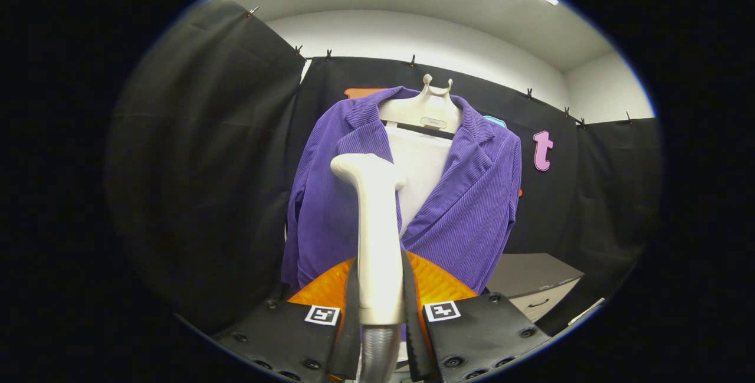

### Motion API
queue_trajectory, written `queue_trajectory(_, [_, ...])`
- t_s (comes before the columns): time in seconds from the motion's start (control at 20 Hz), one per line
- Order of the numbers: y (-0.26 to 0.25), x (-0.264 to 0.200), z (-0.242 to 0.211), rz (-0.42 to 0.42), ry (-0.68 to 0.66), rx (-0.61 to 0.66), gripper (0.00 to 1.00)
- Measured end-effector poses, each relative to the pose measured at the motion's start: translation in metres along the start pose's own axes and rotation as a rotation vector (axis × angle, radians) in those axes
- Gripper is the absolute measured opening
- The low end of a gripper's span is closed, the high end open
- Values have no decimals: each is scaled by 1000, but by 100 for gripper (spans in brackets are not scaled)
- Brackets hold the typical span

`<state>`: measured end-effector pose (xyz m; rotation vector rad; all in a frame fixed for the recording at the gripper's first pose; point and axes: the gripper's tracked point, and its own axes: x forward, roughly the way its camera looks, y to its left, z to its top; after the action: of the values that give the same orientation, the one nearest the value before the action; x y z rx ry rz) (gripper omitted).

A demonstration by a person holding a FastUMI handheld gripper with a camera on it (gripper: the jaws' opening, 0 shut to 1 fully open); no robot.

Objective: Iron the clothes twice with a garment steamer, once on the left side and once on the right side.

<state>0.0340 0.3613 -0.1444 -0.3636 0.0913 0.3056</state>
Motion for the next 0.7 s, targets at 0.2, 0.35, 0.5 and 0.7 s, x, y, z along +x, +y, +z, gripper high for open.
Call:
queue_trajectory(0.2, [4,-2,-14,6,16,-3,39])
queue_trajectory(0.35, [7,-4,-32,13,45,-3,39])
queue_trajectory(0.5, [7,-9,-51,12,68,-11,39])
queue_trajectory(0.7, [10,-16,-75,19,108,-9,39])
